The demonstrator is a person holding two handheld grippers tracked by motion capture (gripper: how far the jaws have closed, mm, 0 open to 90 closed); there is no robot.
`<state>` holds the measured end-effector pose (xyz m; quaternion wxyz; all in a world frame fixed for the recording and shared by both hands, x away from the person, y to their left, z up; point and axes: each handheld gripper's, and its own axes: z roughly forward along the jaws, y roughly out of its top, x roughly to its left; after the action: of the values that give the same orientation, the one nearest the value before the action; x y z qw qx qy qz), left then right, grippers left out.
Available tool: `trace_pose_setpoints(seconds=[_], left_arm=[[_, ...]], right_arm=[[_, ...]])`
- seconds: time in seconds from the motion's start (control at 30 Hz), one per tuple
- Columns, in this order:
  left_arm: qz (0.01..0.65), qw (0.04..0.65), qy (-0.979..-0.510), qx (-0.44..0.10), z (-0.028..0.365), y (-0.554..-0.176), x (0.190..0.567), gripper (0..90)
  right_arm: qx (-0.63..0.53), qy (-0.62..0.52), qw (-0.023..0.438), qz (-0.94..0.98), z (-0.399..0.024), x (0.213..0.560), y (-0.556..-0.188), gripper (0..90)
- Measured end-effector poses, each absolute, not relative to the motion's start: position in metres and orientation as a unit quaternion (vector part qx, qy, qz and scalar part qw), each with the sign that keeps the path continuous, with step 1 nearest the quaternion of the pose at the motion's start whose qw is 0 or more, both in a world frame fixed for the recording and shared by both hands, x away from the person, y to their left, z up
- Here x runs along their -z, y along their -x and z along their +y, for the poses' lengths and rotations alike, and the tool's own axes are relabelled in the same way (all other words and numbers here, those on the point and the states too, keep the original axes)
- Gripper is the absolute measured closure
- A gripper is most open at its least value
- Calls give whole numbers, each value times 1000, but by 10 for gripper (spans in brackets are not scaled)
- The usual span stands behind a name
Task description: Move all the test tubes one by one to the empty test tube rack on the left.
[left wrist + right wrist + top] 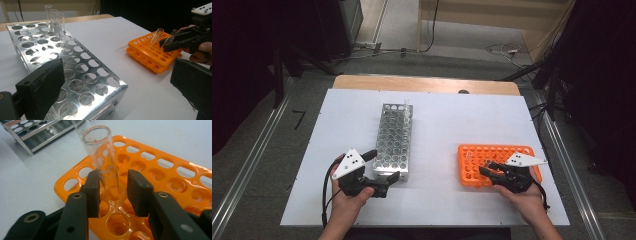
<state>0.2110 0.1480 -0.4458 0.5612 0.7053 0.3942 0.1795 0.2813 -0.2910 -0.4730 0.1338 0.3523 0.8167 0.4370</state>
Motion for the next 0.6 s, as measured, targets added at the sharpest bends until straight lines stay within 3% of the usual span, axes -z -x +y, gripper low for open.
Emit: trace_pose_setpoints(seconds=[0.3,0.6], left_arm=[[398,563,-701,-181,147,-211,445,0],[396,560,-704,-182,146,-211,445,0]], right_arm=[[-432,-342,154,820,-286,475,-278,715],[-440,-346,152,815,-288,474,-280,737]])
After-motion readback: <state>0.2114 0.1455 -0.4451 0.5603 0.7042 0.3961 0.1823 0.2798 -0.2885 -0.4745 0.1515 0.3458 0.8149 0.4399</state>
